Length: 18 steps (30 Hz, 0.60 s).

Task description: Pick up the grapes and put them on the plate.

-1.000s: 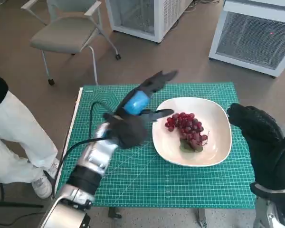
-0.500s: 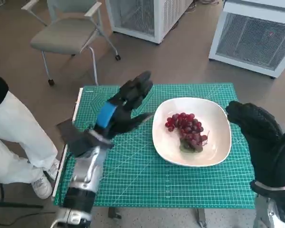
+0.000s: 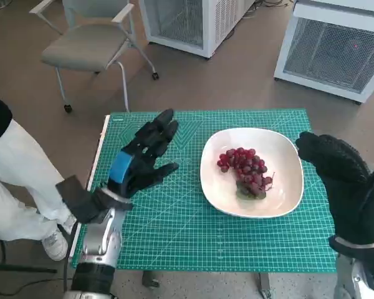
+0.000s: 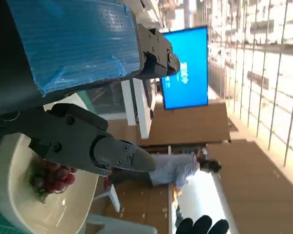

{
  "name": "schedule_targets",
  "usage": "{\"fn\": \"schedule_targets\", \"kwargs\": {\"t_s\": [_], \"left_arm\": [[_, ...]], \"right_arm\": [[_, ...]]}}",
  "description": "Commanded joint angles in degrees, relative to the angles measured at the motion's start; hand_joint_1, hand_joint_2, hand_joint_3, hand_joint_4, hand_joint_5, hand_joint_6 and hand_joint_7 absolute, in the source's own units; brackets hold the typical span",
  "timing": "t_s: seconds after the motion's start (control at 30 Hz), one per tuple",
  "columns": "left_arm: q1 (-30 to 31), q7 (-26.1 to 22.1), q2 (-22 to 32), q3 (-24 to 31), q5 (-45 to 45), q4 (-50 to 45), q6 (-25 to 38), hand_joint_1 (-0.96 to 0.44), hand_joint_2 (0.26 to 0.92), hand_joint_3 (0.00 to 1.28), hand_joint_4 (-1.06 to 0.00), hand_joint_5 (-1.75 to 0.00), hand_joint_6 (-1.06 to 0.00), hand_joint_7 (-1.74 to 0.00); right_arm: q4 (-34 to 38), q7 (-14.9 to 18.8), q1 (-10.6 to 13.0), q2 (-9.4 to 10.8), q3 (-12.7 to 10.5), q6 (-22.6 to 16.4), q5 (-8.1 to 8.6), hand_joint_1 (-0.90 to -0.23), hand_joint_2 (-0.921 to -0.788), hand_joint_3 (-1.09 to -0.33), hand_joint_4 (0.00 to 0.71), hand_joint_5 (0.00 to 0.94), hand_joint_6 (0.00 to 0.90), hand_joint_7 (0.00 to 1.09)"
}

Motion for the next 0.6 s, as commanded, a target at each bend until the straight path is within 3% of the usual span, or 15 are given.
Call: {"fn": "schedule_targets", "kwargs": {"t_s": [0.03,0.6], "left_arm": [[1.20,-1.47,-0.14,0.55,-1.64,-1.99,1.30,-0.33,0.921,0.01,-0.24,-0.01,-0.35,-0.01],[4.53,-0.91,-0.17,0.11,-1.19,-7.45,1.84,-0.32,0.921,0.01,-0.22,0.00,-0.33,0.00]], "right_arm": [[0.93,0.56,-0.05,-0.34,0.10,1.06,0.43,-0.512,-0.921,-0.588,0.261,0.466,0.138,0.92],[0.99,0.80,-0.88,-0.47,0.15,1.68,0.68,-0.512,-0.921,-0.583,0.279,0.466,0.145,0.91]]}}
